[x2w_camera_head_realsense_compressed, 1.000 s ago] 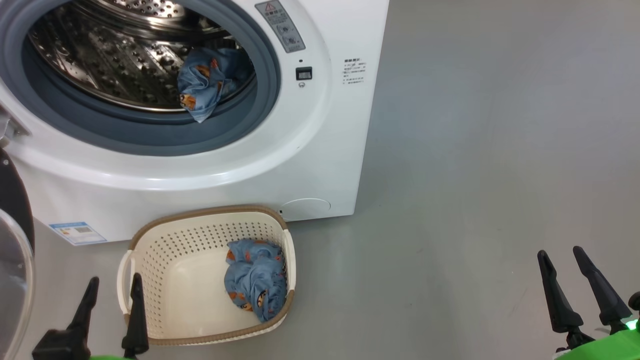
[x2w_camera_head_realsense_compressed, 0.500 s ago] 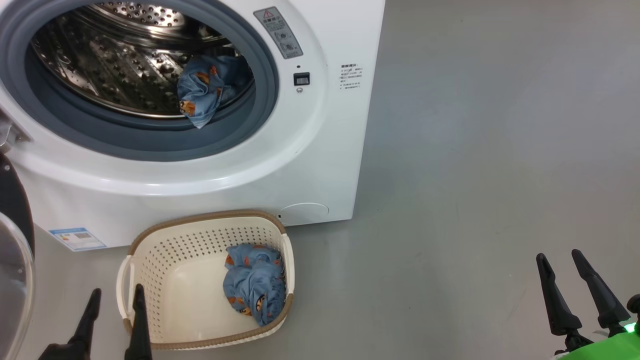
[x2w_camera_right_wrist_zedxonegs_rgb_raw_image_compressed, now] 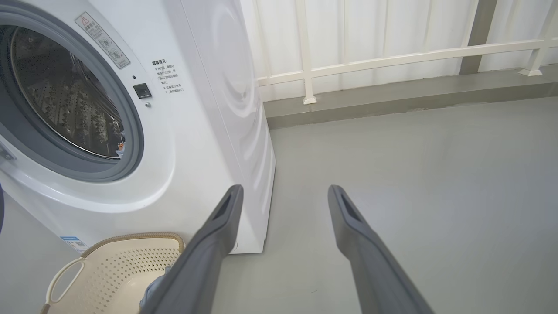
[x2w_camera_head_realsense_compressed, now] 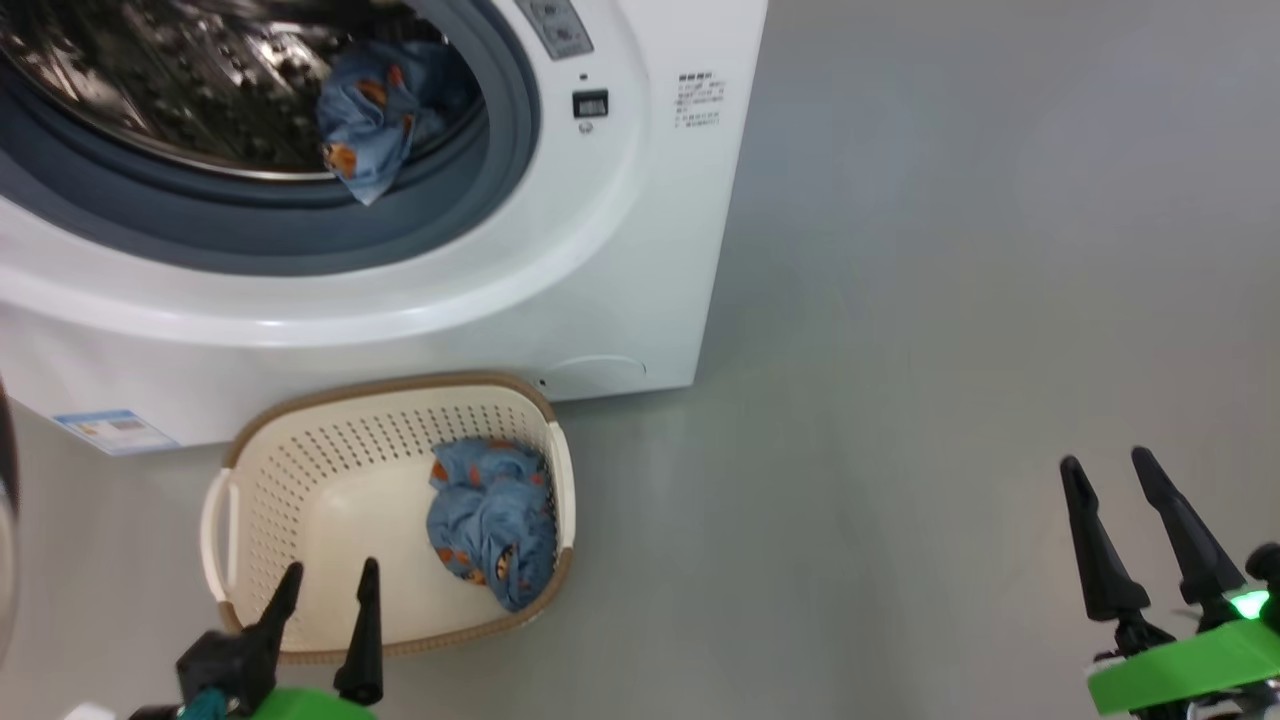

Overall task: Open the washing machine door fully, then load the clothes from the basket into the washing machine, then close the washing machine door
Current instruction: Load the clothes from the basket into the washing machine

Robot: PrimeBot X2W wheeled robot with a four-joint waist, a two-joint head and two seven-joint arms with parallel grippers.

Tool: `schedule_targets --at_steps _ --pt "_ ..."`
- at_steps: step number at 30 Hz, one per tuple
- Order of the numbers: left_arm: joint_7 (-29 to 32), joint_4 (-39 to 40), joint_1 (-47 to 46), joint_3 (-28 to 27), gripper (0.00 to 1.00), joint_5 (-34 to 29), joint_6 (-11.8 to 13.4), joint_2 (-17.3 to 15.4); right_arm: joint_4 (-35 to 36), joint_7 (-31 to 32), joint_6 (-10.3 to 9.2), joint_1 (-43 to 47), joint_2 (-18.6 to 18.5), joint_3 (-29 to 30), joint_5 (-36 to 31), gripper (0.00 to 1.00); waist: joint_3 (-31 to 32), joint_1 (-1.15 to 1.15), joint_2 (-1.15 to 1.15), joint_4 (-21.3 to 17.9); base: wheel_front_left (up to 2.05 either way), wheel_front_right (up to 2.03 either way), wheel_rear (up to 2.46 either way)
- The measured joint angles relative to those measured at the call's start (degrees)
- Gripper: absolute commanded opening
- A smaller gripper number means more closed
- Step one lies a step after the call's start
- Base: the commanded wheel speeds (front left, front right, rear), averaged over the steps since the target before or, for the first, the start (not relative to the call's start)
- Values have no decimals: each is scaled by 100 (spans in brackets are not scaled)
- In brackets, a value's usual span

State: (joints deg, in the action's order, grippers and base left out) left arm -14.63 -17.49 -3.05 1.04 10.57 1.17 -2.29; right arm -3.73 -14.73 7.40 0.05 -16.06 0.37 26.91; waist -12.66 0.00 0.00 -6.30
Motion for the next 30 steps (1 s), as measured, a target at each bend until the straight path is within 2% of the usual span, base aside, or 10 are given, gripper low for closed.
schedule_targets --at_steps 5,14,30 --pt "0 -588 -492 185 100 9 -1 3 22 0 0 -313 37 -155 42 100 -321 0 0 -72 0 0 0" --pt "0 -1900 -1644 359 100 -29 -152 11 88 0 0 -772 131 -180 101 100 -975 1 0 -223 0 0 0" --pt "0 -4308 -4016 593 100 -509 -294 -74 257 0 0 -1592 181 -327 249 100 -2319 1 0 -465 0 0 0"
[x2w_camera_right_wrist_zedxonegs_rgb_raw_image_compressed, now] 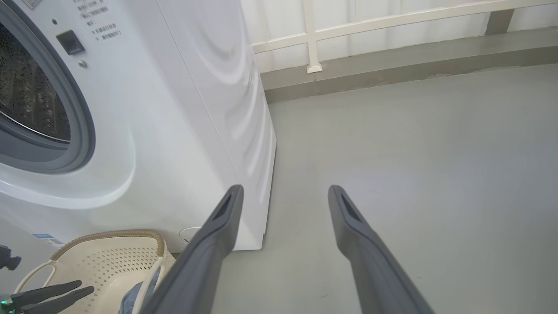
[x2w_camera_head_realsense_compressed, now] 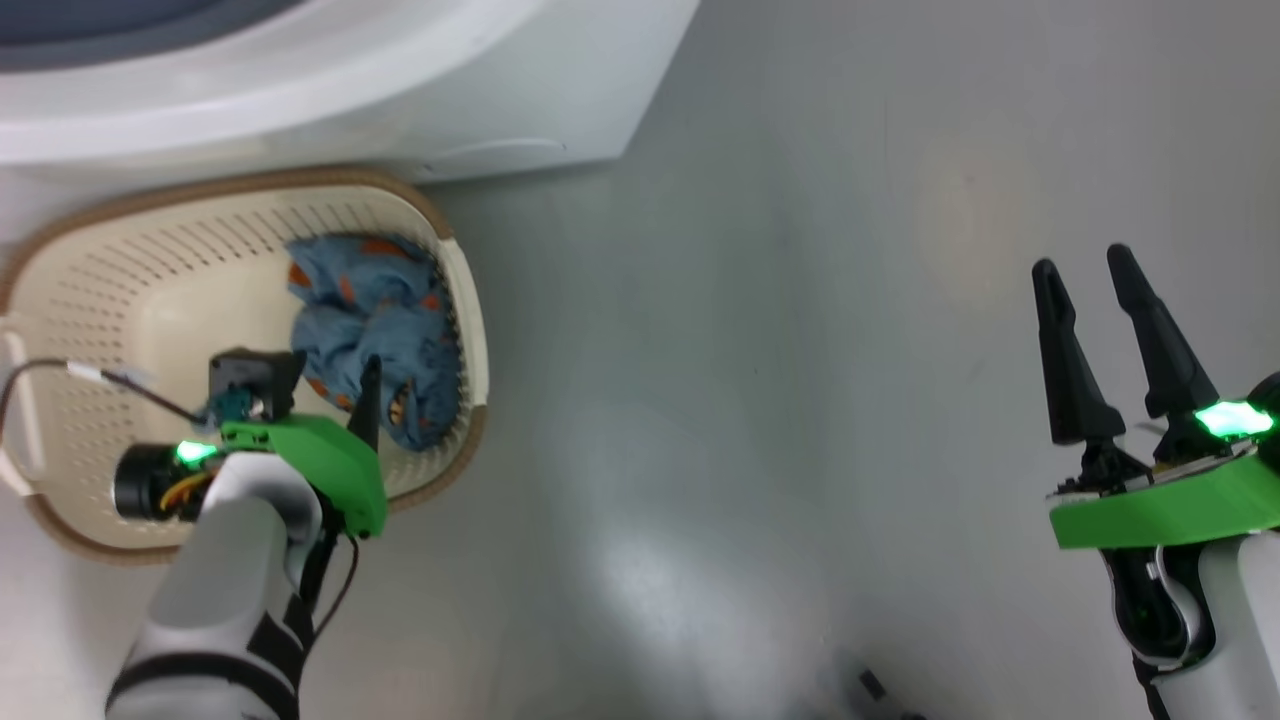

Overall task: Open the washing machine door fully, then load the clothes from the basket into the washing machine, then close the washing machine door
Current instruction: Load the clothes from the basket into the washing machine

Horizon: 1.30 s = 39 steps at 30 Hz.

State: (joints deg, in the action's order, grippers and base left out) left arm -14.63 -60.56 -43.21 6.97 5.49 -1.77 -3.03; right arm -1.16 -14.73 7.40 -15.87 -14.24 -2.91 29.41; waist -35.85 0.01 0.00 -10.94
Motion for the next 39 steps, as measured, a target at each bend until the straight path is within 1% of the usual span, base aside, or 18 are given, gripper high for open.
schedule_targets --at_steps 7,11,14,17,24,27,28,30,35,39 --pt "0 -878 -792 130 100 -109 -10 -147 64 0 0 -287 44 -55 103 100 -523 0 0 -174 0 0 0" --pt "15 -1132 -1077 188 100 -126 -54 -246 86 0 0 -399 79 -102 105 100 -767 0 0 -289 0 0 0" --pt "133 -1228 -1205 259 100 -168 -59 -318 127 -1 0 -464 111 -129 129 100 -925 0 0 -375 0 0 0" --pt "271 -1288 -1313 323 100 -185 -119 -377 149 0 0 -491 133 -163 146 100 -1062 -1 0 -465 0 0 0" --pt "508 -1339 -1594 374 100 -183 -98 -535 236 0 0 -534 140 -166 154 100 -1340 0 0 -676 0 0 0" --pt "589 -1357 -1657 385 100 -181 -59 -553 245 0 0 -534 143 -164 154 100 -1397 -1 0 -729 0 0 0" --pt "605 -1355 -1668 387 51 -178 -49 -550 246 0 0 -534 143 -165 154 100 -1403 -1 0 -742 0 0 0" --pt "625 -1359 -1668 378 0 -144 -51 -537 245 0 0 -533 142 -165 154 100 -1385 0 0 -752 0 0 0" --pt "628 -1360 -1666 361 0 -53 -51 -522 246 0 0 -530 138 -163 153 100 -1285 -1 0 -735 0 0 0" --pt "464 -1369 -1648 314 0 55 -48 -461 244 0 0 -526 122 -163 144 100 -1130 -1 0 -681 0 0 0"
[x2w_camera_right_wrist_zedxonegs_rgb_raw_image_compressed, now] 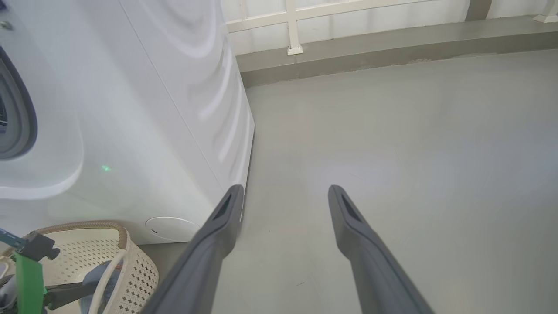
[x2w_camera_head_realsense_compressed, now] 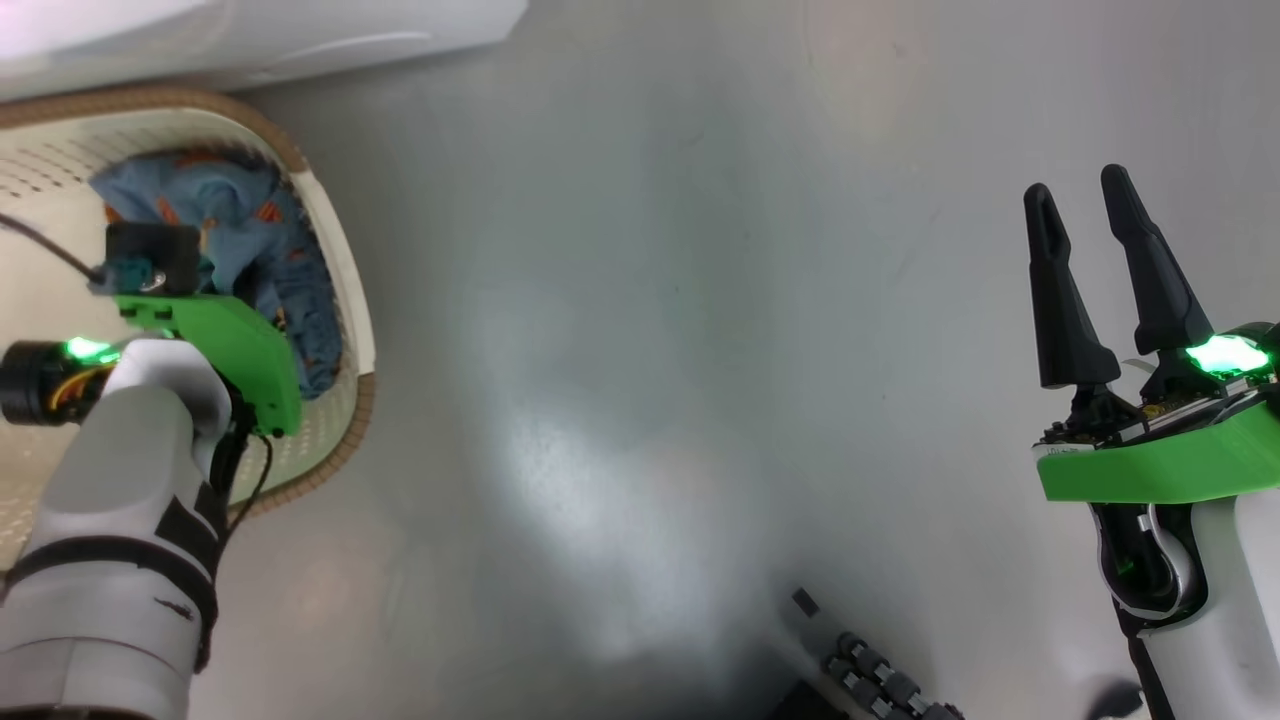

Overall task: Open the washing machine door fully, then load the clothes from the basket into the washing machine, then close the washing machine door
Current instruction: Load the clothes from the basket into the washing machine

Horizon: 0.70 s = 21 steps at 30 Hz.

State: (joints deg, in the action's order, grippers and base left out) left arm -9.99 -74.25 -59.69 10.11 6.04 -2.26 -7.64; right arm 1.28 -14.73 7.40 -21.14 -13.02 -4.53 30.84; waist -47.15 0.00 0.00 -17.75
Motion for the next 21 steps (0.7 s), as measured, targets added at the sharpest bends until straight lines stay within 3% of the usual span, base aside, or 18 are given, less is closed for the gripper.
schedule_targets --at_steps 10,21 --pt "-422 94 622 -189 0 328 -9 103 -234 0 0 188 -168 -26 -51 100 689 0 0 230 0 0 0" --pt "-447 1897 2018 -643 0 534 -10 127 -444 0 0 789 -301 15 -197 100 1730 0 0 570 0 0 0"
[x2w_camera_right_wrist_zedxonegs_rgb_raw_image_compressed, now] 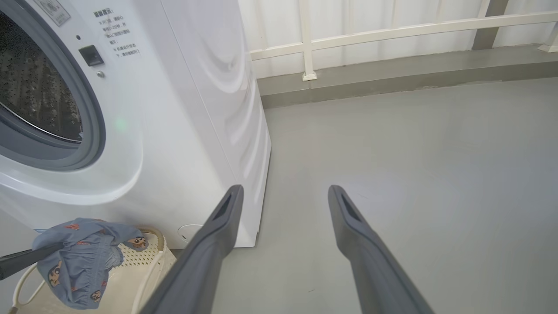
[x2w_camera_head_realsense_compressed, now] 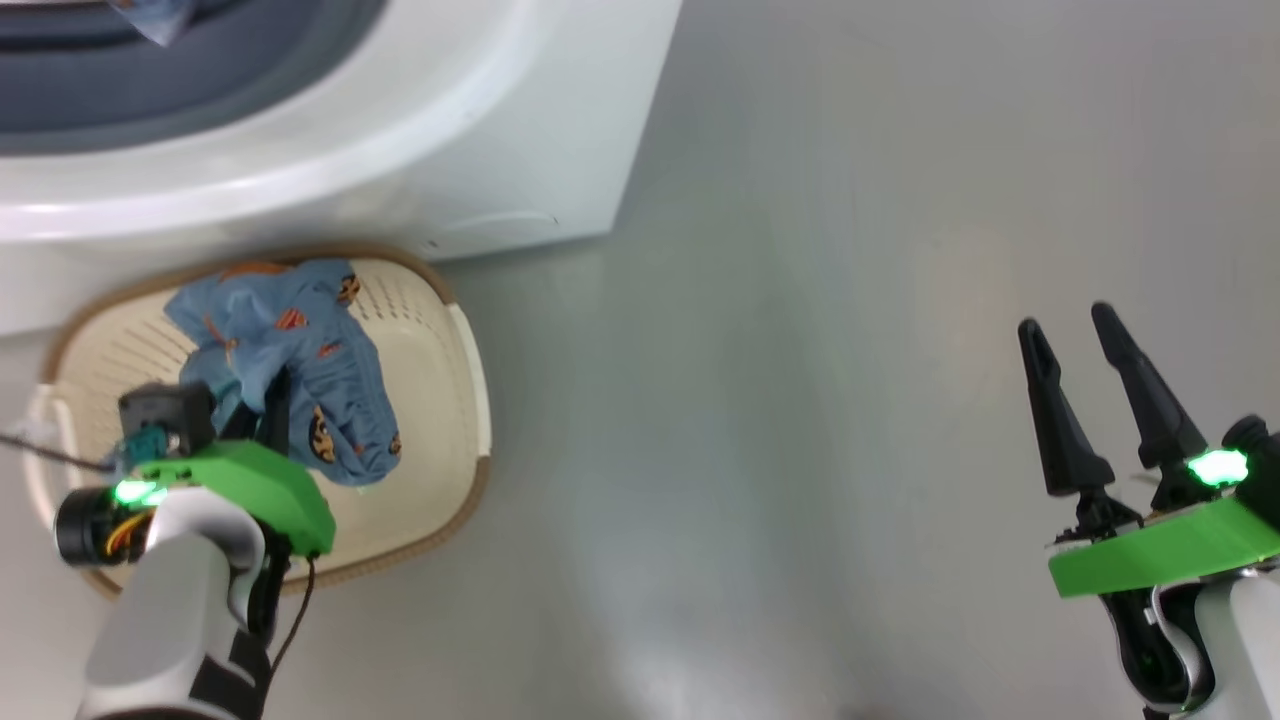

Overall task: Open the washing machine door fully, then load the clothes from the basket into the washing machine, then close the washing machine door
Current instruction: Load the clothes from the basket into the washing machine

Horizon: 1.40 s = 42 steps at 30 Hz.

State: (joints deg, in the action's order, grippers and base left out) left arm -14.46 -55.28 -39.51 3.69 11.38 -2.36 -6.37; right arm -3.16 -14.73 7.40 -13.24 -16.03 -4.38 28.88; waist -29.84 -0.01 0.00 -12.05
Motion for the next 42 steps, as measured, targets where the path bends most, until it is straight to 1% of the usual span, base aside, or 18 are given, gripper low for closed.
schedule_targets --at_steps 4,11,24,28,34,35,38,42 --pt "0 625 493 -151 0 -18 -51 30 -52 0 0 211 -18 49 -10 100 379 0 0 123 0 0 0" --pt "-9 1706 1275 -416 0 -269 -91 147 -111 0 0 571 -34 154 -65 100 964 0 0 359 0 0 0" --pt "-14 3667 2820 -655 0 -675 -90 307 -163 0 0 1036 -9 353 -158 100 1732 0 0 692 0 0 0" --pt "-14 4189 3259 -683 0 -714 -25 366 -162 0 0 1240 -8 443 -164 100 1900 0 0 760 0 0 0" --pt "-15 5058 3912 -781 0 -661 199 380 -154 0 0 1540 3 545 -182 100 2135 0 0 830 0 0 0" --pt "-15 5249 4168 -773 0 -660 230 382 -154 0 0 1593 18 564 -208 100 2196 0 0 837 0 0 0" --pt "-15 5460 4417 -744 0 -653 319 382 -122 0 0 1628 38 620 -208 100 2217 0 0 844 0 0 0" --pt "-15 5624 4449 -662 0 -647 378 382 -113 0 0 1678 55 671 -208 100 2167 0 0 854 0 0 0"
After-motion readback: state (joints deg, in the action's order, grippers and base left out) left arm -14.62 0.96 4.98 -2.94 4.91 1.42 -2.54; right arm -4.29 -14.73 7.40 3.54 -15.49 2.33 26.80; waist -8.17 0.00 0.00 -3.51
